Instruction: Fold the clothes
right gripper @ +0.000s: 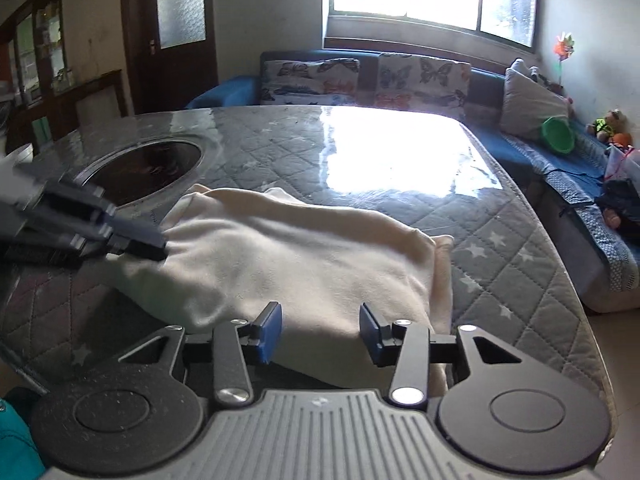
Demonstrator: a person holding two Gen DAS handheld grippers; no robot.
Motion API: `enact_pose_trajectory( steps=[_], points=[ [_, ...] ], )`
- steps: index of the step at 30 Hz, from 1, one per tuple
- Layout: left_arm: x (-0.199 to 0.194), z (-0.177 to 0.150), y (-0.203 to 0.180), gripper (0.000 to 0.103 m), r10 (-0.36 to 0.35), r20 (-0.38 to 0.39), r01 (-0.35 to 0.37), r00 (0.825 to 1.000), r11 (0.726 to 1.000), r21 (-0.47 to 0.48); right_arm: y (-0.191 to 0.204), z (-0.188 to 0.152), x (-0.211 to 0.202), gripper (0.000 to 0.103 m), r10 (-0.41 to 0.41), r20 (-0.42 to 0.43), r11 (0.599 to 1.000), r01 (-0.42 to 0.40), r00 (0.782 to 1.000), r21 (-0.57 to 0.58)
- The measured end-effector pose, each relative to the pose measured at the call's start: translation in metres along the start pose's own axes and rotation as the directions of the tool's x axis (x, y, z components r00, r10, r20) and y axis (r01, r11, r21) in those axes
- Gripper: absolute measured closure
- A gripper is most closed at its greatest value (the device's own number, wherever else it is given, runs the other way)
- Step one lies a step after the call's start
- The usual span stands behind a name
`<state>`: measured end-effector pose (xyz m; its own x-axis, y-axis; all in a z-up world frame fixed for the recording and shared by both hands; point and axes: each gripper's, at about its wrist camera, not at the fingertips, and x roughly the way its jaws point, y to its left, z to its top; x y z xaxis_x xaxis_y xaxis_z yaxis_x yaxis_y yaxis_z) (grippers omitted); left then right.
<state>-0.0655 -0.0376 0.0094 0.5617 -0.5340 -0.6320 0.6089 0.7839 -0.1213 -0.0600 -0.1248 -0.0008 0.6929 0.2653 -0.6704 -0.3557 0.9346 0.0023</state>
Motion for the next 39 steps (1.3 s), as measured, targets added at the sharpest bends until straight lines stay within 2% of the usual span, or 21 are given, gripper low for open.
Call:
enact_pose_trajectory(
  steps=[4,9,13,15,17,19,22,24,25,31,33,34,39],
  points=[
    [0.001,-0.013,0.001,0.093,0.012,-0.031,-0.013,0.999,0.999,-0.036,0.004,-0.003,0.003,0.054,-0.003,-0.012,1.0,0.003,1.0,-0.019],
    [-0.011,-0.018,0.001,0.088,0.014,-0.01,-0.015,1.0,0.996,-0.082,0.009,0.003,-0.003,0.047,-0.001,0.017,0.999,0.002,1.0,-0.032],
    [-0.009,-0.019,0.006,0.086,0.011,-0.049,-0.018,0.999,0.989,-0.144,0.011,-0.004,0.008,0.043,0.008,-0.007,1.0,-0.008,1.0,-0.012],
    [-0.01,-0.019,0.006,0.073,-0.001,-0.06,-0.009,0.998,0.985,-0.171,0.011,-0.005,0.006,0.039,0.004,0.004,1.0,-0.004,1.0,-0.007],
    [-0.012,-0.017,0.002,0.063,0.001,-0.062,-0.012,0.998,0.986,-0.167,0.012,-0.004,0.002,0.029,0.001,0.017,1.0,-0.001,1.0,-0.002],
    [-0.014,-0.015,-0.003,0.051,0.012,-0.06,-0.021,0.998,0.988,-0.155,0.013,-0.002,-0.001,0.029,-0.003,0.031,1.0,0.003,1.0,0.004],
    [-0.016,-0.014,-0.009,0.046,0.022,-0.056,-0.031,0.998,0.988,-0.152,0.013,-0.002,-0.002,0.027,-0.005,0.04,1.0,0.005,0.999,0.021],
    [-0.017,-0.014,-0.011,0.041,0.028,-0.055,-0.036,0.998,0.988,-0.153,0.013,-0.003,-0.004,0.017,-0.01,0.05,0.999,0.008,0.999,0.035],
    [-0.018,-0.014,-0.012,0.039,0.031,-0.052,-0.038,0.998,0.987,-0.153,0.014,-0.003,-0.005,0.017,-0.018,0.059,0.999,0.015,0.998,0.039],
    [-0.024,-0.014,-0.015,0.021,0.068,-0.033,-0.072,0.997,0.986,-0.149,0.013,-0.004,-0.015,0.008,-0.047,0.094,0.996,0.039,0.994,0.076],
    [-0.027,-0.014,-0.015,0.011,0.082,-0.024,-0.085,0.996,0.985,-0.151,0.015,-0.005,-0.02,0.004,-0.06,0.118,0.995,0.05,0.991,0.086],
    [-0.029,-0.014,-0.016,0.009,0.088,-0.019,-0.09,0.996,0.984,-0.152,0.016,-0.005,-0.023,0.001,-0.067,0.13,0.994,0.056,0.989,0.09],
    [-0.038,-0.016,-0.017,0.0,0.118,0.016,-0.114,0.993,0.982,-0.15,0.02,-0.007,-0.036,0.0,-0.087,0.187,0.991,0.067,0.978,0.112]
  ],
)
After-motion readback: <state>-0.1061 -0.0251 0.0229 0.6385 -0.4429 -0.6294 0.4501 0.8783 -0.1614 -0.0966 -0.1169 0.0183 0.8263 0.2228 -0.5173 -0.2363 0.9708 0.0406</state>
